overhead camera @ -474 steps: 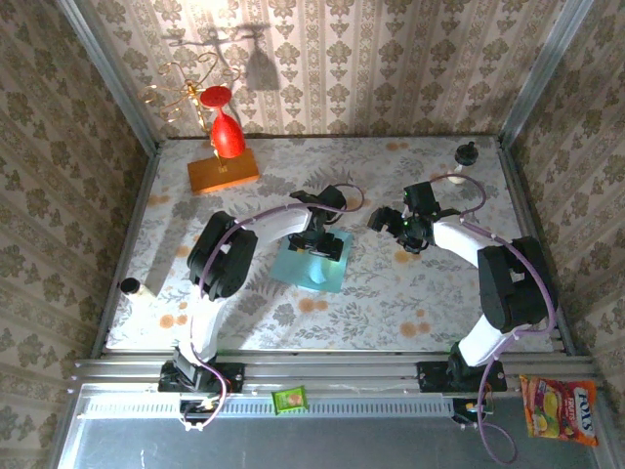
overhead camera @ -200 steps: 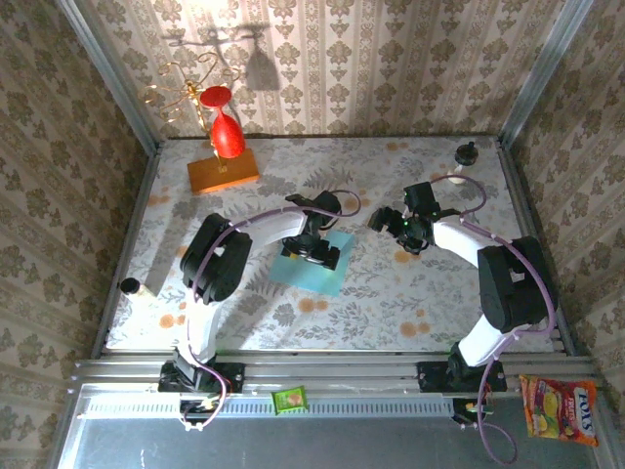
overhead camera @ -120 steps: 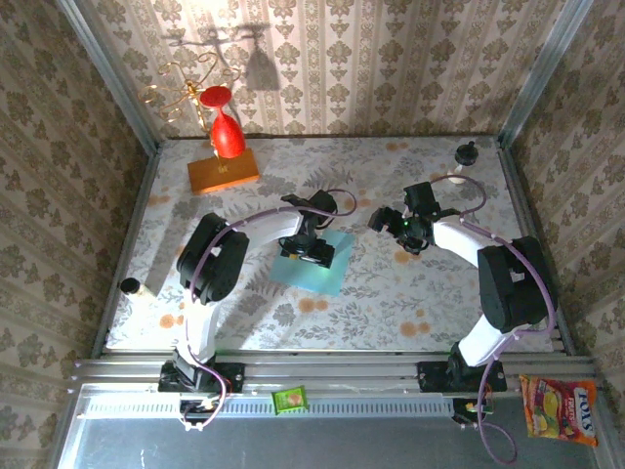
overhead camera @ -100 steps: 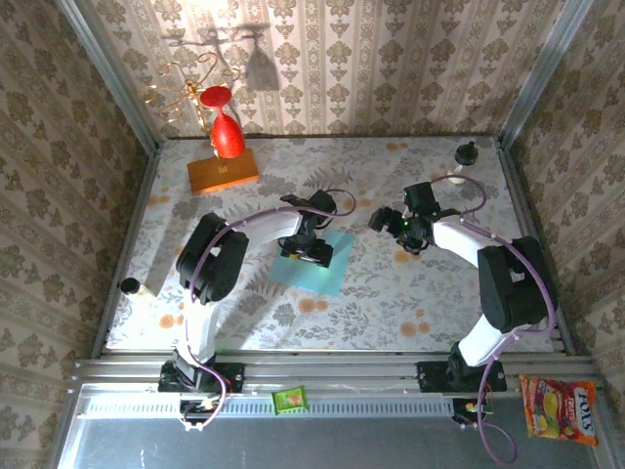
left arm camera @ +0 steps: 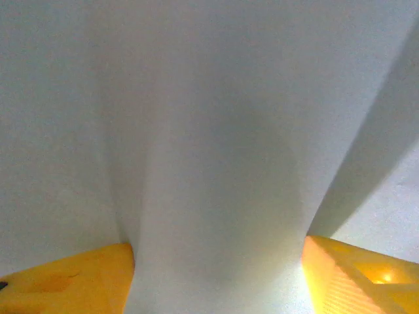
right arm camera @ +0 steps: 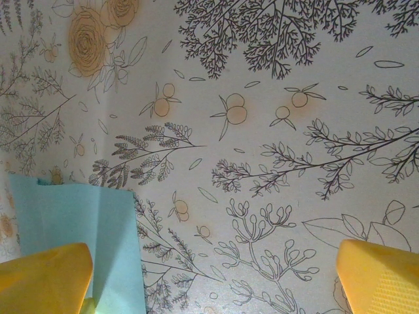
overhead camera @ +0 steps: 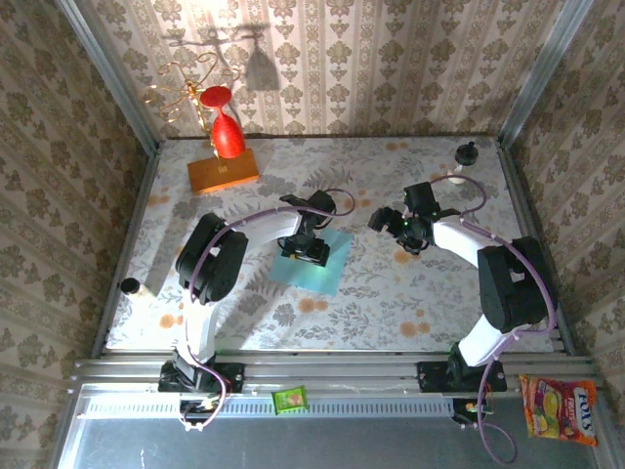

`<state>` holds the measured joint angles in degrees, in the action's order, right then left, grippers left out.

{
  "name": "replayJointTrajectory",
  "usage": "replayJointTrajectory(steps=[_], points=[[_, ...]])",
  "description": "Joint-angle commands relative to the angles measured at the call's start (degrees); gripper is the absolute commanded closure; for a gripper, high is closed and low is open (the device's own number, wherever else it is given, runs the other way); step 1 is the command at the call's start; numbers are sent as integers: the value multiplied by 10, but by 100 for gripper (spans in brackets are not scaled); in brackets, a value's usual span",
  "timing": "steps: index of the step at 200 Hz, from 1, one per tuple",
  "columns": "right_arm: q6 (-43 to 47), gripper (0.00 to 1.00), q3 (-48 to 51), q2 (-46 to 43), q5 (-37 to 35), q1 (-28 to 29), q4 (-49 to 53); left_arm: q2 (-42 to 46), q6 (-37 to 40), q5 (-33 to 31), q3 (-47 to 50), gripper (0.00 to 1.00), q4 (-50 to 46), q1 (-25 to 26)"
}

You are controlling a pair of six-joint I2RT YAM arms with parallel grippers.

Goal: Fold a paper plane with a square sheet of paper (pick it up from the middle)

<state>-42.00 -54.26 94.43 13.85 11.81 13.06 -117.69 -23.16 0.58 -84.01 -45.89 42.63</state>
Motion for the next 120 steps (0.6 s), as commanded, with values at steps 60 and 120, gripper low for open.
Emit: replayJointTrajectory(steps=[60,120], points=[[-3,3,7,-18,36,-3,-16,113,8,63,93,61,68,-71],[-29,6,29,-33,89,-3,-76,239,-53,258,187,73,223,-124]])
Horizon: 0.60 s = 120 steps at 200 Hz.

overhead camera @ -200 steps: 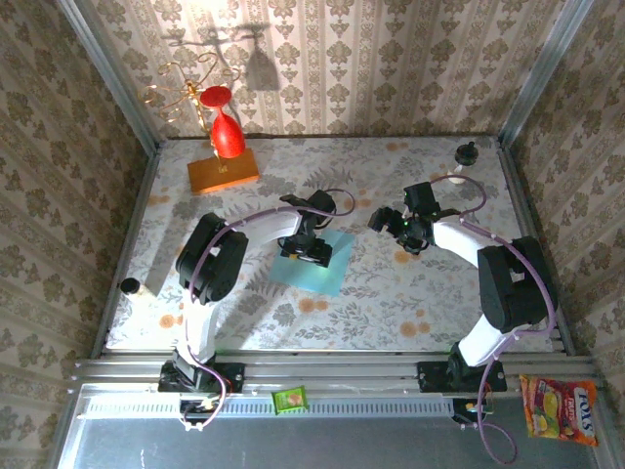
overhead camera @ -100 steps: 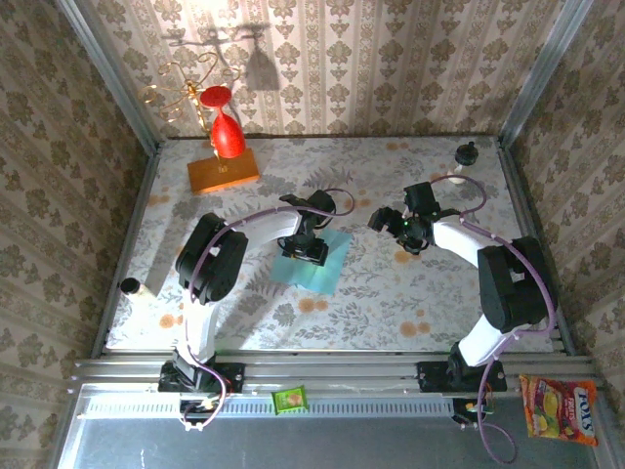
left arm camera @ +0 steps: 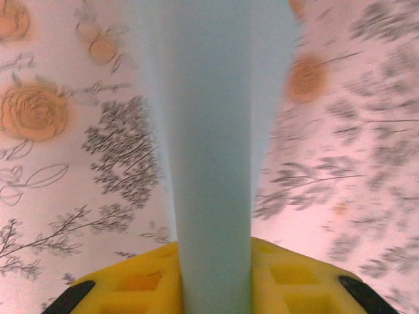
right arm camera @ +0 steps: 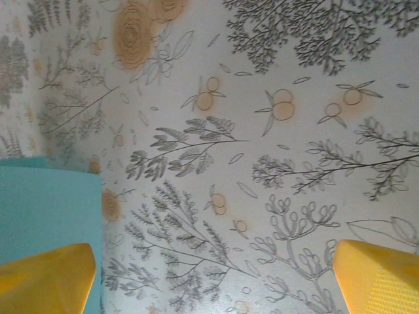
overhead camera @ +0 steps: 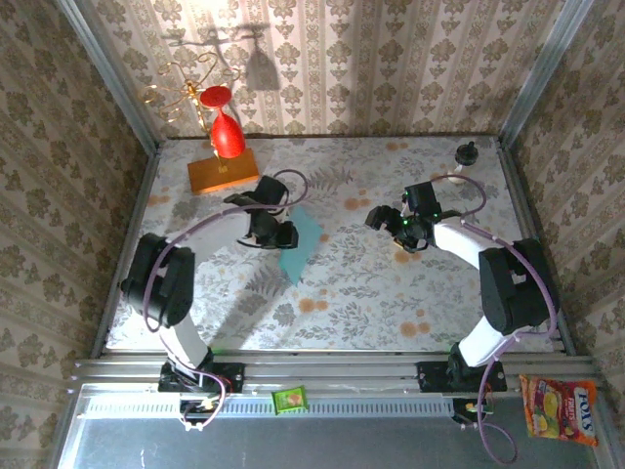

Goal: Fold a paper plane with a square sheet of paper (pick it up from the middle)

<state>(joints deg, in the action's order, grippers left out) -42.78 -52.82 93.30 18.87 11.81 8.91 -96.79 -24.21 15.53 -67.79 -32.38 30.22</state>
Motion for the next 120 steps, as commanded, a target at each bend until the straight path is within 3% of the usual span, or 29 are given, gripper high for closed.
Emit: replayJointTrajectory(steps=[1,19,41,75,120], points=[[-21,6,15,-22,40,-3,-36,31,-46,112,26,73,91,1],[-33,6,22,-30,53,-1,-51,45,-112,163,57,72,188,8],[-40,9,36,-44,62,5,-74,35,-202,178,94,72,306,34],[-41,18,53,-51,64,22,-87,-17,-255,117,104,72,343,74],[-39,43,55,-39,72,60,-68,-44,-299,53,157,72,391,83]])
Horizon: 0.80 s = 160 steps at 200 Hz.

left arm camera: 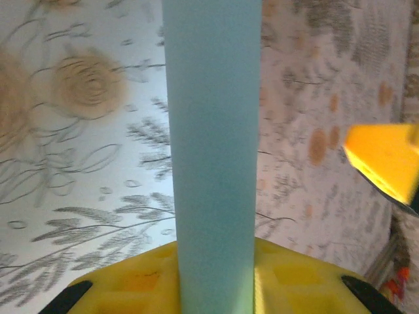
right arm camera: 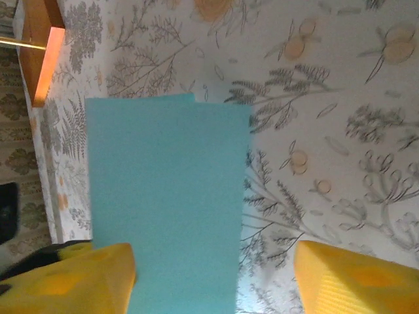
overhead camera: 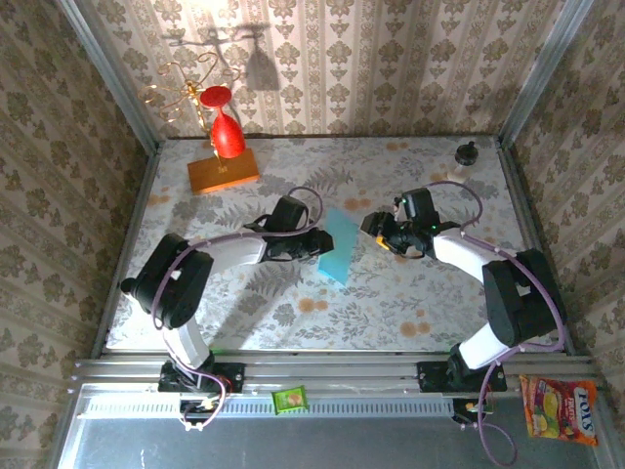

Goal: Fold a paper plane with a square sheet of paper (pick it up from the middle)

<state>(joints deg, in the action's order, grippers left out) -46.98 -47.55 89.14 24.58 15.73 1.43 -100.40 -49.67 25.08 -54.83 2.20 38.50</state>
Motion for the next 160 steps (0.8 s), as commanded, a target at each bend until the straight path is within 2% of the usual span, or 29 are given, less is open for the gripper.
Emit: replayJointTrajectory(steps=[1,36,65,95,160], points=[[2,44,2,4,15,22,8,-8,-45,-42,29,72,45,0],[-12,67,-16,31,14,60,50,-9,-48,-68,47,72,42,7],[-14,76,-33,55,16,79,64,-16,-51,-79,56,72,46,14],[-3,91,-64,95,32,84,81,-25,-51,-72,53,72,45,15],[20,94,-108,154,32,100,103,-28,-40,-74,45,71,13,15]])
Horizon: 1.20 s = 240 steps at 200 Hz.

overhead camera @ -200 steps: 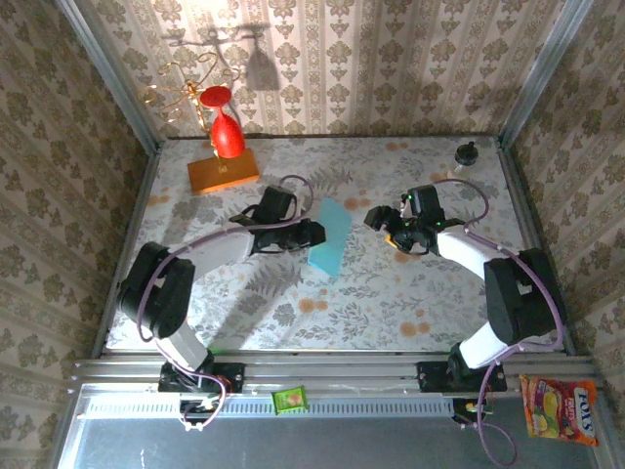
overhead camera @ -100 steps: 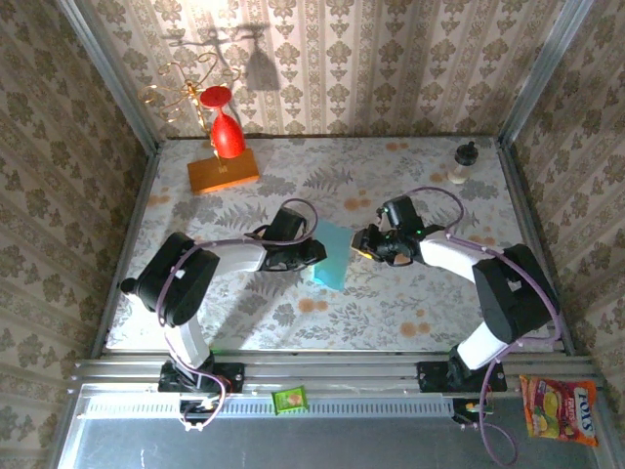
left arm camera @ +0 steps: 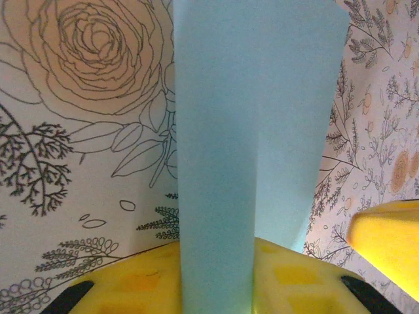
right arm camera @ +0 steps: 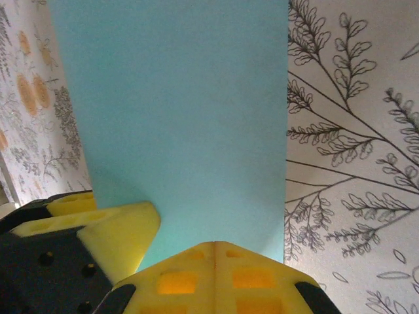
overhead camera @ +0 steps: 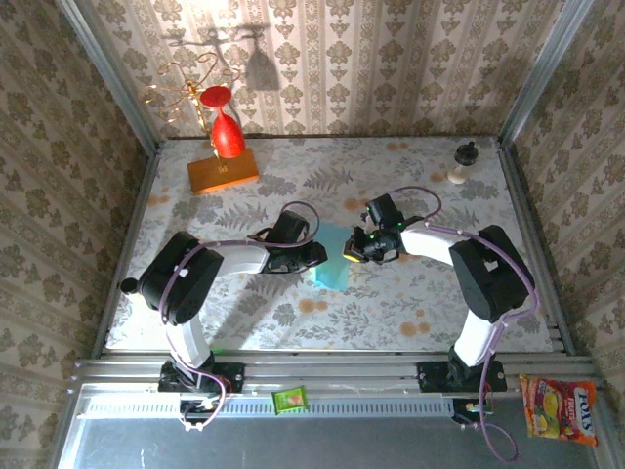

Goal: Fold a paper plane with a square sheet of paper (pick it up from the middle)

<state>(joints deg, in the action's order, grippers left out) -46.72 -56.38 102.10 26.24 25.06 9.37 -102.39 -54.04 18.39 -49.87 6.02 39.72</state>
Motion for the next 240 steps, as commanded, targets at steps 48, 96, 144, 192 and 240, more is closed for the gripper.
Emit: replayJointTrajectory(steps=[48,96,144,192,240], points=[[46,94,-45,61,46,12,31,-12,18,-4,-15,68,-46,3],[63,93,-54,84,39,13,55,1,34,-11,-25,64,-82,-5],[68,92,-62,95,41,16,66,37,78,-41,-52,45,-157,-8],[62,91,-69,93,53,17,55,25,137,-34,-96,31,-215,-7],[51,86,-57,83,85,16,6,-7,157,-33,-118,30,-240,-10]])
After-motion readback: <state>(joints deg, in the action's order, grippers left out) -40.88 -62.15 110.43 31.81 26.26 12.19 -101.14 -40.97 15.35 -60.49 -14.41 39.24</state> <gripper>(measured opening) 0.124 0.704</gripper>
